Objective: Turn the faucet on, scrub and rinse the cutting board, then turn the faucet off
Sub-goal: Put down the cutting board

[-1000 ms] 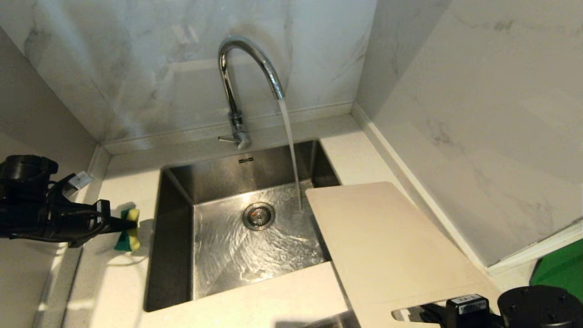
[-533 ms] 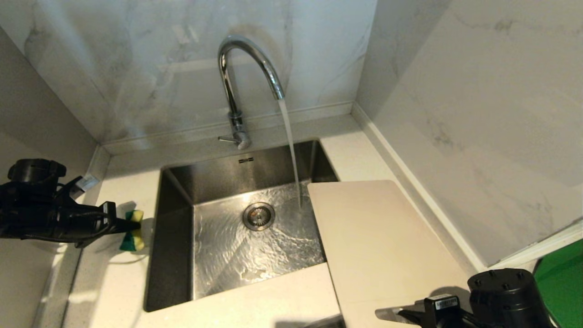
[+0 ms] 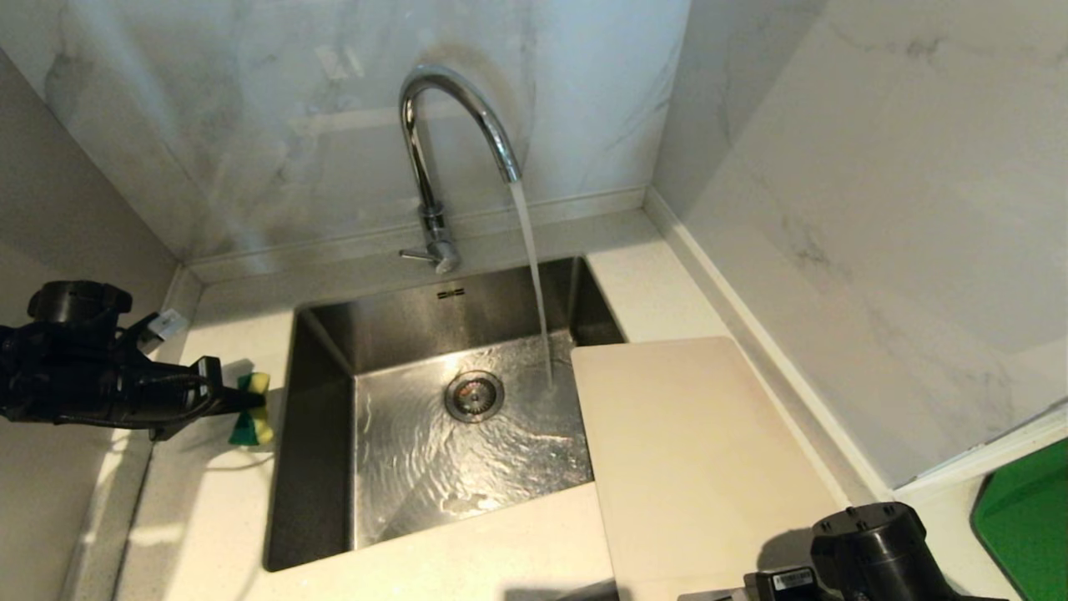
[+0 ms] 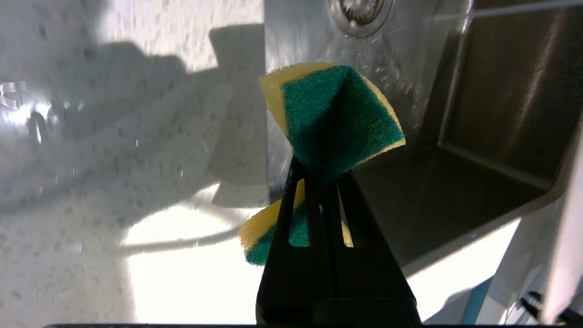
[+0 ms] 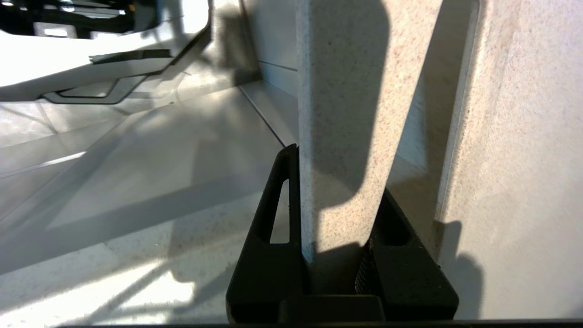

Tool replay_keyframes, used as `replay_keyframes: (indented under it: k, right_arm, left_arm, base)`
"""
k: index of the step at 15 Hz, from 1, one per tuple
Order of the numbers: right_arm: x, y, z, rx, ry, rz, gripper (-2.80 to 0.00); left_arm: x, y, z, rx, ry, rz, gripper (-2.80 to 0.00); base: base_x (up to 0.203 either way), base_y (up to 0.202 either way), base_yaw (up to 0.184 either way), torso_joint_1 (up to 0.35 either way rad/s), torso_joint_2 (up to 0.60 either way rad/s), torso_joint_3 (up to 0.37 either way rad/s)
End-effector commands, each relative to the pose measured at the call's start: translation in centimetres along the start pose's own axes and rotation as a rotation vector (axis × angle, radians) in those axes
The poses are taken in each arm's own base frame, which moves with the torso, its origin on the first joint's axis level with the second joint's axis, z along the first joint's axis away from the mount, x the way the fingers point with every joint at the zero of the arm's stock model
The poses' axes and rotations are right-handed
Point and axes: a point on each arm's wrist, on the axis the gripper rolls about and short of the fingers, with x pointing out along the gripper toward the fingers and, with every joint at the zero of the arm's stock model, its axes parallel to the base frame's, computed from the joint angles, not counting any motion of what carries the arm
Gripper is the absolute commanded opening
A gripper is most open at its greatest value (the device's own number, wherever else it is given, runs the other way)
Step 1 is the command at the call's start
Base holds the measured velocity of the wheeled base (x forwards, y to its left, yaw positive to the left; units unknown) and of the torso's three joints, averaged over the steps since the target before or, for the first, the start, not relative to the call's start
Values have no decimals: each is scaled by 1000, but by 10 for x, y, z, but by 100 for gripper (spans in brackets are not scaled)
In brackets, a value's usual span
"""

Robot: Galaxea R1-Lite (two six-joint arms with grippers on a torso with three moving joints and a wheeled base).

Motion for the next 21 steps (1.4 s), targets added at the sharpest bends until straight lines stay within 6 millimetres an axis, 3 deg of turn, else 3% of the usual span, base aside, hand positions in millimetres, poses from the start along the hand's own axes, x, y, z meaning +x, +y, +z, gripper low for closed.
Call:
replay_keyframes:
  k: [1,13,21]
  right_arm:
    - [13,-2,-1,-4,3,44,-280]
    - [45,0,-6,17,13,171,-280]
    - [60,4,-10,26,32,228,-280]
  left_arm:
    - [4,-1,5,-1,-4,-9,-280]
    - [15,-20,12,0,-5,-51,-280]
    - [32,-23,14,9,19,-62,-280]
  base:
    - [0,0,0,0,0,0]
    - [0,0,0,0,0,0]
    - [0,0,0,0,0,0]
